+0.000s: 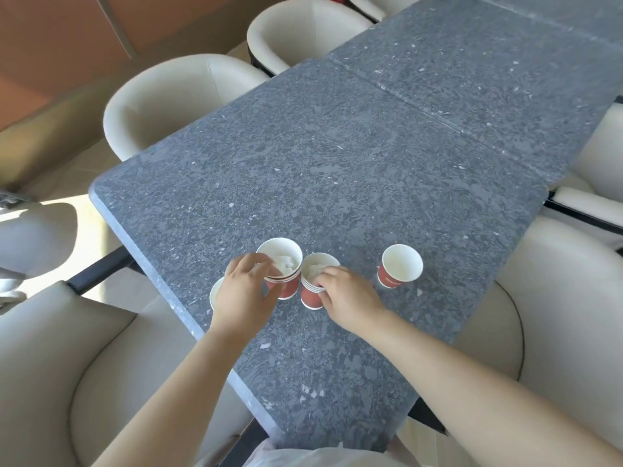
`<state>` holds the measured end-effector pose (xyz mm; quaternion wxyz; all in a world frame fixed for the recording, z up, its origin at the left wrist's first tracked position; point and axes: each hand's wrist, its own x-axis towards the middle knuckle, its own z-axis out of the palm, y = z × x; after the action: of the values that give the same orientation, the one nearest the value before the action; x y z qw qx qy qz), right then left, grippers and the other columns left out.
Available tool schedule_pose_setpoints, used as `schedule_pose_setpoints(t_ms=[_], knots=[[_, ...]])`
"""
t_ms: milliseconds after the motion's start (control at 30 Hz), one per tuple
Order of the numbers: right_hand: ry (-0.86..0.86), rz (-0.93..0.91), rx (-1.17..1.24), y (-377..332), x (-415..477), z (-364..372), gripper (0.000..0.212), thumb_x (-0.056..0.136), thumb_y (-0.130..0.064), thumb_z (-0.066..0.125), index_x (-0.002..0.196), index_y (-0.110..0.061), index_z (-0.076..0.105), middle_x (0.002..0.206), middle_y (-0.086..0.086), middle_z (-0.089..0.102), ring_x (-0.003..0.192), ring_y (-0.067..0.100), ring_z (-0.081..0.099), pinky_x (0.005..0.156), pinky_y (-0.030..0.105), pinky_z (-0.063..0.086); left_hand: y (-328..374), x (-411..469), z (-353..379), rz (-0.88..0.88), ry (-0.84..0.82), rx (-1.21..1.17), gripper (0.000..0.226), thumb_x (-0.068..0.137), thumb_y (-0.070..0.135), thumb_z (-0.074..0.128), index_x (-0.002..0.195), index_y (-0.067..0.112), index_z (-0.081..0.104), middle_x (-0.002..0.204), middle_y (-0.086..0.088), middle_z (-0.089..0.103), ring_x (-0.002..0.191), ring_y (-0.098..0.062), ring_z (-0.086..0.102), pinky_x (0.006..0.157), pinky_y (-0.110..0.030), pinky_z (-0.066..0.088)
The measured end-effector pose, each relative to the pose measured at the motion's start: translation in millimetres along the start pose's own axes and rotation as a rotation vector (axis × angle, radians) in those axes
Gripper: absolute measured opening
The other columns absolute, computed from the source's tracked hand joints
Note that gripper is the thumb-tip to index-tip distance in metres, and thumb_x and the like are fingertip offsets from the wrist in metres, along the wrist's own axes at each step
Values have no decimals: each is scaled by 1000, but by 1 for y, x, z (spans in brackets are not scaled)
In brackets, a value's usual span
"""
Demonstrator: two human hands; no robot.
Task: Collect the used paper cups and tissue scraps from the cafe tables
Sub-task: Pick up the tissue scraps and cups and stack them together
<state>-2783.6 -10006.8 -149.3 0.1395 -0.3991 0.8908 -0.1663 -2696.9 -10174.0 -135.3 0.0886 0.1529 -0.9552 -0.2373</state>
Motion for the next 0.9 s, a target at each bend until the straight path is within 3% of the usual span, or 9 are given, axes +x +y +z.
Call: schedule_pose_setpoints(t_ms=[267, 533, 767, 900], knots=[[146, 16, 55, -10, -9, -7, 21, 85, -7, 54, 104, -9, 63, 114, 7, 62, 106, 28, 53, 79, 33, 46, 1, -2, -30, 42, 119, -12, 30, 71, 14, 75, 99, 6, 66, 109, -8, 62, 96, -35, 55, 86, -36, 41], [141, 20, -1, -27, -17, 5, 20, 87, -13, 52, 103, -17, 63, 111, -1, 62, 105, 21, 53, 74, 32, 46, -23, -25, -59, -24, 191, 13, 24, 70, 10, 75, 92, 6, 67, 105, -9, 64, 96, -35, 57, 87, -37, 43], [124, 15, 7, -38, -19, 12, 19, 86, -10, 52, 101, -12, 63, 106, 4, 63, 102, 26, 53, 74, 31, 44, -43, -48, -58, -71, 170, 29, 24, 71, 11, 74, 94, 6, 67, 104, -8, 64, 94, -35, 57, 81, -38, 46], [129, 57, 8, -39, -25, 14, 18, 86, -10, 52, 100, -12, 63, 103, 4, 63, 100, 26, 53, 75, 34, 44, -47, -48, -41, -63, 56, 17, 20, 71, 10, 74, 90, 7, 67, 103, -8, 64, 95, -34, 55, 84, -34, 41]])
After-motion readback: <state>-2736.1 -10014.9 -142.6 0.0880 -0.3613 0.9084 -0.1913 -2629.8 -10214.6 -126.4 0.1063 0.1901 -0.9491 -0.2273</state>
